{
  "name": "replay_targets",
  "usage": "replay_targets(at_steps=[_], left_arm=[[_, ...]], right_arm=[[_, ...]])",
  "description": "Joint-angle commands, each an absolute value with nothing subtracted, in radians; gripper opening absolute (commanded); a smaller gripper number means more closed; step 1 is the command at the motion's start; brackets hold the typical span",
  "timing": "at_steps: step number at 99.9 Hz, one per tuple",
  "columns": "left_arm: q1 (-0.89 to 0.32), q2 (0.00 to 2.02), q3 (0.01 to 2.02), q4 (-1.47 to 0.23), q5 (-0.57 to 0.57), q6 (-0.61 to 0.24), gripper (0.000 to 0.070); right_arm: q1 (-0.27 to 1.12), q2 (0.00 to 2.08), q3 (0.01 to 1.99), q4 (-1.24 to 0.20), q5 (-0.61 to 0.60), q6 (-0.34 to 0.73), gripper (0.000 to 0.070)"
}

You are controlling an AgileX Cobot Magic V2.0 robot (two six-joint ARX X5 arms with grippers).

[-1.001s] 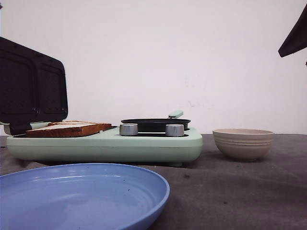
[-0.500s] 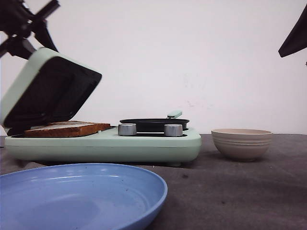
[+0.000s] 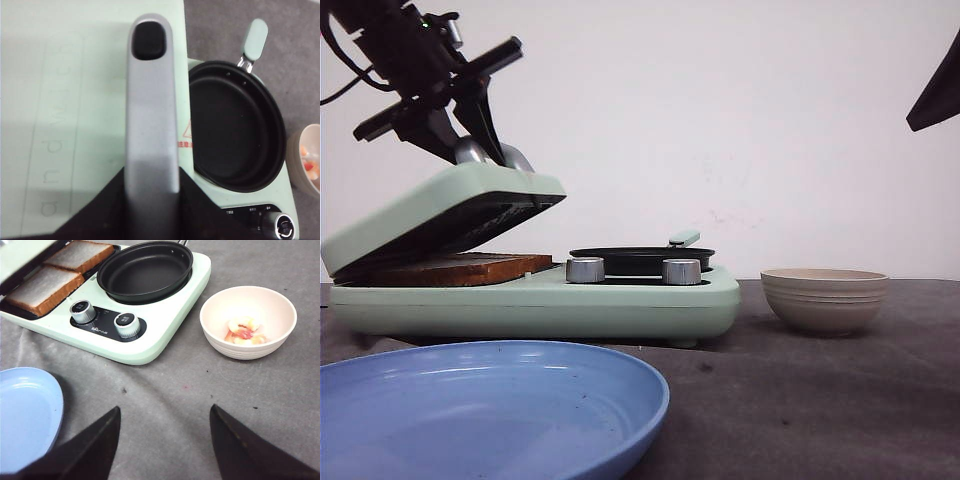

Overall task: Make breakfast with bread and shrimp
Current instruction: 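Pull the lid down with the left gripper to close the press, then open the left gripper and raise it off the lid handle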

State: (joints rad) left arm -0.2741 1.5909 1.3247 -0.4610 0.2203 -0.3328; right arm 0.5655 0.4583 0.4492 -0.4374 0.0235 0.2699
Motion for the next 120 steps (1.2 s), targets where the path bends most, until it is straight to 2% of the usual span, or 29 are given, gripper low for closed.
replay_targets(at_steps=[1,32,54,63,76,89,106,120], left_arm=[[-0.299,1.609,1.335,-0.465,0.237,-0.295,0.0004],[-0.367,1.687,1.335,-0.464,0.209,-0.295,0.0004],[-0.372,1.699,1.335,-0.449,0.206,-0.296,0.0007],[-0.372,1.699,1.335,-0.45,0.207,-0.297,0.0099],[-0.372,1.698,1.335,-0.449,0.219,-0.295,0.0284],[-0.371,1.691,1.335,-0.443,0.263,-0.271,0.0291],[-0.37,1.636,1.335,-0.421,0.264,-0.268,0.0291],[-0.362,1.555,1.335,-0.421,0.258,-0.215,0.029]], right_arm=[[0.573,0.462,0.45,-0.432,0.026,0.281,0.034],[0.573,0.462,0.45,-0.444,0.026,0.281,0.034],[0.573,0.462,0.45,-0.459,0.026,0.281,0.034],[0.573,0.462,0.45,-0.458,0.026,0.281,0.034],[0.573,0.462,0.45,-0.458,0.027,0.281,0.034],[0.572,0.462,0.45,-0.458,0.027,0.281,0.034],[0.572,0.462,0.45,-0.458,0.027,0.281,0.0341],[0.572,0.461,0.45,-0.457,0.026,0.281,0.0341]])
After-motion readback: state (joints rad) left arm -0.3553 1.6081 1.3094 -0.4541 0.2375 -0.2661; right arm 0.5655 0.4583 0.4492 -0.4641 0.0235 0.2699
